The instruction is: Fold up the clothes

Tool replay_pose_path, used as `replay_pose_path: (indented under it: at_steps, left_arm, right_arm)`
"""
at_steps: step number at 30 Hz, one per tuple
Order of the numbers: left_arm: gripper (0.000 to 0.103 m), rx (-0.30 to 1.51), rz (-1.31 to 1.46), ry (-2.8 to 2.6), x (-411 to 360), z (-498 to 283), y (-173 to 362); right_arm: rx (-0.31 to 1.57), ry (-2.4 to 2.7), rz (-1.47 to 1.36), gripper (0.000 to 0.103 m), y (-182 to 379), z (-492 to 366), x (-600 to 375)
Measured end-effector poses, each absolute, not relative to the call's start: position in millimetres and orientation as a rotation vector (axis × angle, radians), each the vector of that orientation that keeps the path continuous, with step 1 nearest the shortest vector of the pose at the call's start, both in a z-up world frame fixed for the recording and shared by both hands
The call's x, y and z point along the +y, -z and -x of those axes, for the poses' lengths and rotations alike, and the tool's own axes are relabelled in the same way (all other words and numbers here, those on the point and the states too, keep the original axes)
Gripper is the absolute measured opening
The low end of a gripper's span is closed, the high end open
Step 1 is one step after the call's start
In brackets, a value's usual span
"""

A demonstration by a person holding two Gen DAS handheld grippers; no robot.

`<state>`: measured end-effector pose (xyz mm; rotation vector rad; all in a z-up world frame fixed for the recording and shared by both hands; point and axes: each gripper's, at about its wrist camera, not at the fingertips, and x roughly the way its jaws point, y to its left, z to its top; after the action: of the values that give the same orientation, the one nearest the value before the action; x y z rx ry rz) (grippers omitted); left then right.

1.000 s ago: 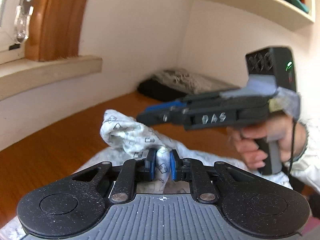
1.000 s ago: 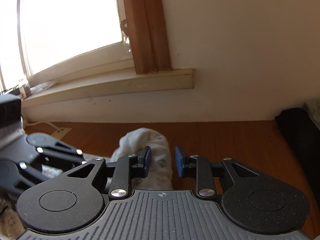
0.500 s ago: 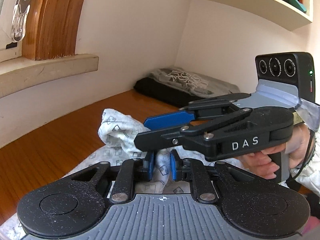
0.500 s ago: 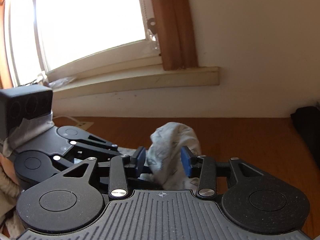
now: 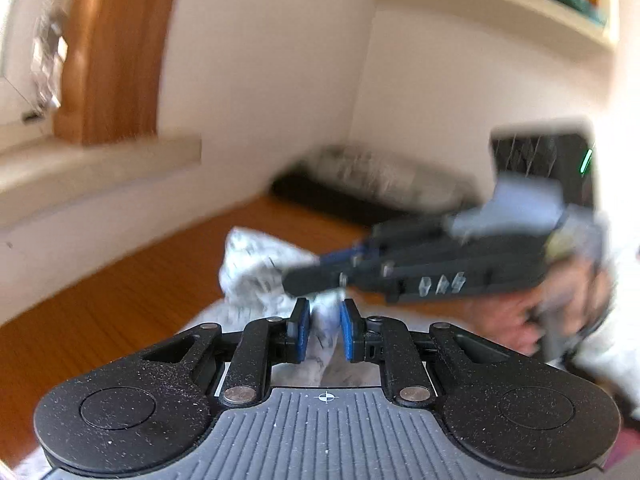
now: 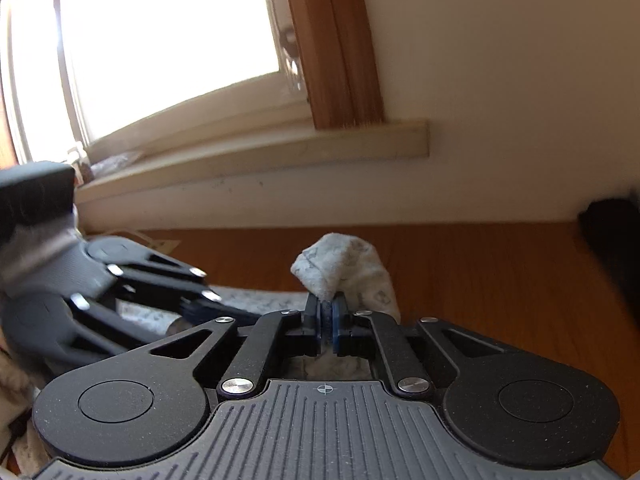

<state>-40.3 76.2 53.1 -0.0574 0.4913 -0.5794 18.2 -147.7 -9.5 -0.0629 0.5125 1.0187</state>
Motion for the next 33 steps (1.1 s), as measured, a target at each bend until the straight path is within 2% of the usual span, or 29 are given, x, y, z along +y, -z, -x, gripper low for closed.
replay_pose_path:
  at_steps: [3,6,11,22,32,33]
  left_arm:
    - [0.017,0.381,0.123,0.564,97,52,-74]
    - [0.017,0.342,0.191,0.475,108,42,-78]
    - [0.017,0.436,-0.022,0.343,90,15,-75]
    - [0.016,0.599,0.126,0.501,89,-8,-42]
    - [0.016,0.636,0.129,0.503,95,-3,-31]
    - [0.016,0.637,0.13,0.499,97,-2,-31]
  right_arm:
    - [0.437,-1.008,0.063,0.005,2,-9,-154]
    - [0.379,-1.009,0.086,0.005,-4,0,-157]
    - [0.342,-1.008,0.135,0.005,-8,8,-158]
    - [0.317,-0.997,0.152,0.006,-6,7,-154]
    - [0.337,-0.999,0.111,0.006,4,2,-135]
    - [0.346,-1.003,0.11,0.009,5,1,-132]
